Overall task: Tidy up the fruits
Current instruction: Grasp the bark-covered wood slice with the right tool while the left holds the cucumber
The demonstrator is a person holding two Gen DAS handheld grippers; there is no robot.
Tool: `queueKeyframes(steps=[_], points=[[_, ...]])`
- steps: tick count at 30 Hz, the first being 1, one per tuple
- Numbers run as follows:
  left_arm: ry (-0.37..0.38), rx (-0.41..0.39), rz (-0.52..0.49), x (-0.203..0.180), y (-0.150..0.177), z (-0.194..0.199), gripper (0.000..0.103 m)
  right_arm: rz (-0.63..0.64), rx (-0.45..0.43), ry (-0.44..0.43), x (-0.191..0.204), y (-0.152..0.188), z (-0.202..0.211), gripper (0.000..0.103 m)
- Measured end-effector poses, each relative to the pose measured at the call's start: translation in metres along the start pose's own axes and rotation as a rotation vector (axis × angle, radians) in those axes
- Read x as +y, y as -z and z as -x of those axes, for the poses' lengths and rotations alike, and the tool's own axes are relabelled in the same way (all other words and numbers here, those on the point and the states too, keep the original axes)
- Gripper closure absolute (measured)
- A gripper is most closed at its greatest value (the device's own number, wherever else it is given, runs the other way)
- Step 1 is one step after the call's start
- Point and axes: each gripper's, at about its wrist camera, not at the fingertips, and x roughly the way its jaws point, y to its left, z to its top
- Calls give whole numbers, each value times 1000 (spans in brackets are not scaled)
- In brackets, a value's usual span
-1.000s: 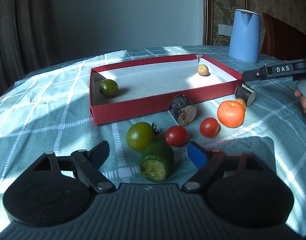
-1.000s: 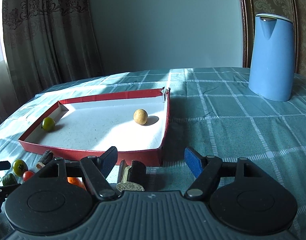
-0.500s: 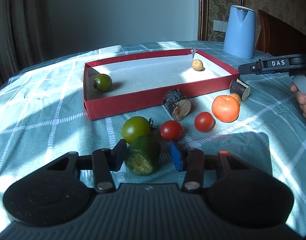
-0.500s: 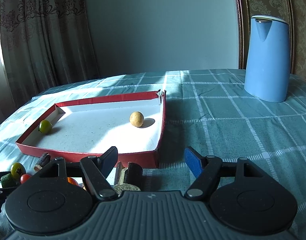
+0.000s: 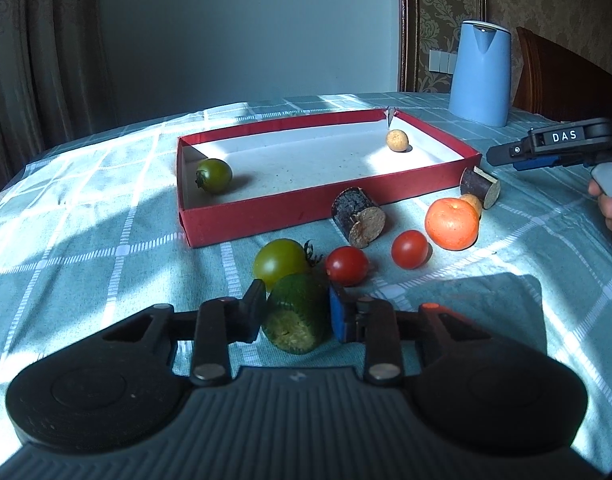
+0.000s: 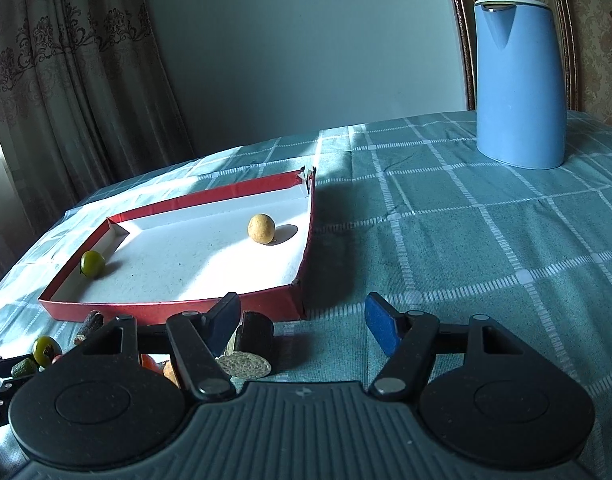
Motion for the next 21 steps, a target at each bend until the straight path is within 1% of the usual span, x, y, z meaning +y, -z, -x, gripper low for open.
queueKeyframes(steps=[2, 5, 8, 12, 13, 14, 15, 16, 18, 19, 21], points=[[2, 2, -1, 0, 0, 0, 73, 25, 22, -22, 7, 3, -3, 34], [-3, 9, -11, -2, 0, -2, 73, 52, 37, -34, 17, 8, -6, 34], [-5, 9, -14, -3, 0, -2, 73, 80, 54, -15, 25, 12, -12, 35], [-10, 6, -23, -4, 1, -1, 73, 100, 87, -6, 29, 16, -20, 44], [-10, 5, -24, -4, 1, -1, 73, 110, 96, 2, 32, 17, -23, 44], [-10, 5, -24, -4, 1, -1, 73, 122, 93, 12, 34, 18, -23, 47], [-10, 3, -26, -5, 1, -1, 73, 141, 88, 23, 36, 19, -24, 55], [-10, 2, -28, -5, 1, -1, 73, 156, 92, 25, 38, 20, -25, 58], [-10, 1, -31, -5, 1, -1, 73, 171, 85, 22, 40, 22, -24, 71], [-10, 1, -31, -5, 1, -1, 73, 178, 87, 13, 42, 22, -24, 71], [-11, -1, -31, -5, 1, -1, 73, 206, 78, 27, 46, 25, -23, 71]])
